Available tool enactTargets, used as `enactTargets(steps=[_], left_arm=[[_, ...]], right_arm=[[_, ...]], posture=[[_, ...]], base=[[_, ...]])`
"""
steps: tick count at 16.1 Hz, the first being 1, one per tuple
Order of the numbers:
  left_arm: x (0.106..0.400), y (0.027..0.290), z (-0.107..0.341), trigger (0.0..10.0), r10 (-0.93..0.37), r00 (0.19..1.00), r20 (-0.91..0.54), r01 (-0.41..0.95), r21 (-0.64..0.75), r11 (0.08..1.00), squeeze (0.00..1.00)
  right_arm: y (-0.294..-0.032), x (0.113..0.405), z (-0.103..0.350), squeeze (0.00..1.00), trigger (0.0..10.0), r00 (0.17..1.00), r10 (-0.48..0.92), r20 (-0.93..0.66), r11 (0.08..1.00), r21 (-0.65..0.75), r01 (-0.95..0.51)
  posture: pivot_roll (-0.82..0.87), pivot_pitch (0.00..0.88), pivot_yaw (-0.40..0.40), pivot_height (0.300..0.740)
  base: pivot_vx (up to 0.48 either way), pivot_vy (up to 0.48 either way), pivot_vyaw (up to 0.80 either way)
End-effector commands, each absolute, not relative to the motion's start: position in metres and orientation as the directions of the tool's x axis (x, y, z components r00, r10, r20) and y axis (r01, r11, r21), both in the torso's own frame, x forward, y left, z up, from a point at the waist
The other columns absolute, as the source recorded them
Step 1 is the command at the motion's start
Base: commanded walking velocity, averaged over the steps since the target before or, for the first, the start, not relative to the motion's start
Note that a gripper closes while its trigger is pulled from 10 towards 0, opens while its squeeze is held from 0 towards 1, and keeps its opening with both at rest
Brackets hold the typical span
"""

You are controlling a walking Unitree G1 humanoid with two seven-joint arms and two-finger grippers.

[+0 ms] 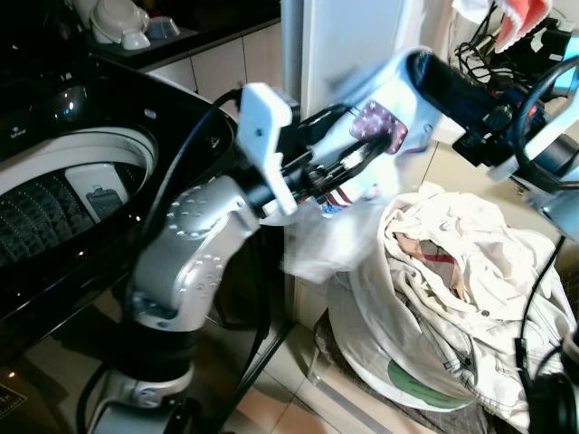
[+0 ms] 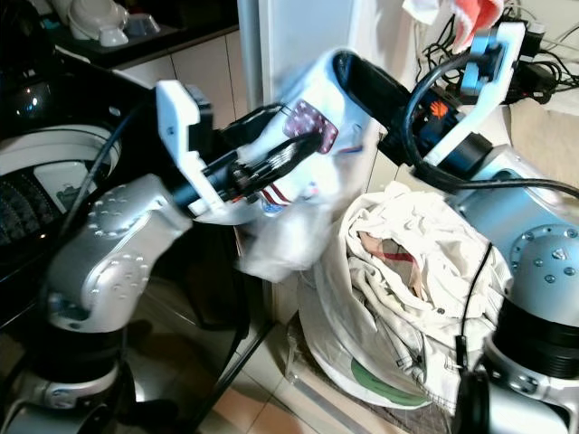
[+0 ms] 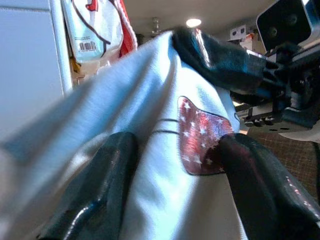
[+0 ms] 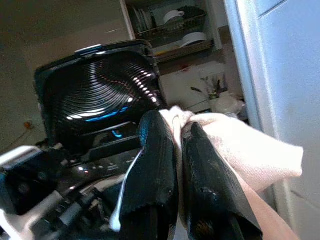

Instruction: Clothes washing

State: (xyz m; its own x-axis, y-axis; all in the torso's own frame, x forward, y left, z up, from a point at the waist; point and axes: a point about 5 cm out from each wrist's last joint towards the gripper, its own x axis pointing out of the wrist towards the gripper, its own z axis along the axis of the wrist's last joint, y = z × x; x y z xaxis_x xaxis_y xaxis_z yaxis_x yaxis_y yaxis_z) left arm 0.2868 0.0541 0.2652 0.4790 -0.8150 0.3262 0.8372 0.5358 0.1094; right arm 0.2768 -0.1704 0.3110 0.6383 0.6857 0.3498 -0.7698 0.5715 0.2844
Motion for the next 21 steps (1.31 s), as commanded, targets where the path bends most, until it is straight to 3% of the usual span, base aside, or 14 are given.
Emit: enactTargets(steps=[1, 2, 5, 6, 21], left_arm=[[0.289, 0.049, 0.265, 10.0, -0.814, 0.490, 0.313, 0.826, 0.133, 0.548, 1.00], [0.291, 0.044, 0.263, 10.0, -0.811, 0.497, 0.308, 0.822, 0.133, 0.554, 0.00], [0.289, 0.041, 0.259, 10.0, -0.822, 0.481, 0.304, 0.838, 0.117, 0.533, 0.00], [0.291, 0.044, 0.258, 0.0, -0.814, 0.491, 0.309, 0.836, 0.096, 0.540, 0.00], [0.302, 0.063, 0.251, 0.0, -0.781, 0.559, 0.278, 0.793, 0.096, 0.602, 0.00]], right_arm=[[-0.168, 0.273, 0.320, 0.00, 0.0, 0.614, 0.692, 0.379, 0.551, 0.271, -0.789], [-0.161, 0.271, 0.320, 0.00, 0.0, 0.598, 0.706, 0.379, 0.529, 0.280, -0.801], [-0.155, 0.269, 0.321, 0.00, 0.0, 0.590, 0.711, 0.382, 0.507, 0.302, -0.807], [-0.155, 0.269, 0.321, 0.00, 0.0, 0.591, 0.709, 0.384, 0.506, 0.306, -0.806], [-0.154, 0.268, 0.320, 0.00, 0.0, 0.611, 0.703, 0.365, 0.523, 0.317, -0.791]], posture=[[-0.11, 0.000, 0.006, 0.740], [-0.11, 0.000, 0.005, 0.740], [-0.11, 0.000, 0.009, 0.740], [-0.11, 0.000, 0.009, 0.740], [-0.11, 0.000, 0.010, 0.740]], base=[[0.000, 0.000, 0.00], [0.000, 0.000, 0.00], [0.000, 0.000, 0.00], [0.000, 0.000, 0.00], [0.000, 0.000, 0.00]])
